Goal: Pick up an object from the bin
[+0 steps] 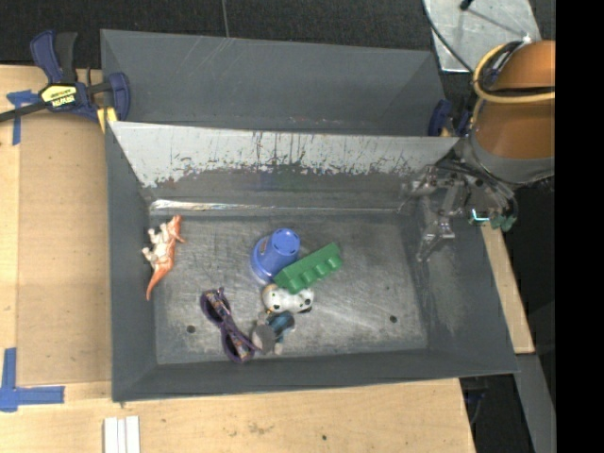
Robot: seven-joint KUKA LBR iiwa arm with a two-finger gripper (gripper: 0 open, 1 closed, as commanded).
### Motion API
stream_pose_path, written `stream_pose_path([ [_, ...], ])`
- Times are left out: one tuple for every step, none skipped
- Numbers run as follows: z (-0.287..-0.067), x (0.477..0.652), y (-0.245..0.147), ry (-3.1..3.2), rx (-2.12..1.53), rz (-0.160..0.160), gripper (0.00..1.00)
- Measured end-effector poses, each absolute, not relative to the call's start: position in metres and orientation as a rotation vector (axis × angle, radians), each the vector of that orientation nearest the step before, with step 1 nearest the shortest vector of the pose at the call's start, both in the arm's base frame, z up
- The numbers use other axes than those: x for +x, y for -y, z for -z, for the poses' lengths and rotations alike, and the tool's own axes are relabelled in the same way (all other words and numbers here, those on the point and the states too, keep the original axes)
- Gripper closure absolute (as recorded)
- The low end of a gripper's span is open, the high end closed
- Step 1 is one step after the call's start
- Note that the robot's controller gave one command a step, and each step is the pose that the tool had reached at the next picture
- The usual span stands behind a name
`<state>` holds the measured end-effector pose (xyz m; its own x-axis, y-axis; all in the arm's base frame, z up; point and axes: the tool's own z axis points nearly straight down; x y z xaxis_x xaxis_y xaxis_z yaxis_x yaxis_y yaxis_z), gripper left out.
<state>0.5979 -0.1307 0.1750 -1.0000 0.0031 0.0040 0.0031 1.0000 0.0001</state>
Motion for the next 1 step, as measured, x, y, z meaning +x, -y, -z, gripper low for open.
stream_pose_path([
  [-0.1796, 0.5990, 0.1300, 3.144, 0.000, -0.001, 0.00],
])
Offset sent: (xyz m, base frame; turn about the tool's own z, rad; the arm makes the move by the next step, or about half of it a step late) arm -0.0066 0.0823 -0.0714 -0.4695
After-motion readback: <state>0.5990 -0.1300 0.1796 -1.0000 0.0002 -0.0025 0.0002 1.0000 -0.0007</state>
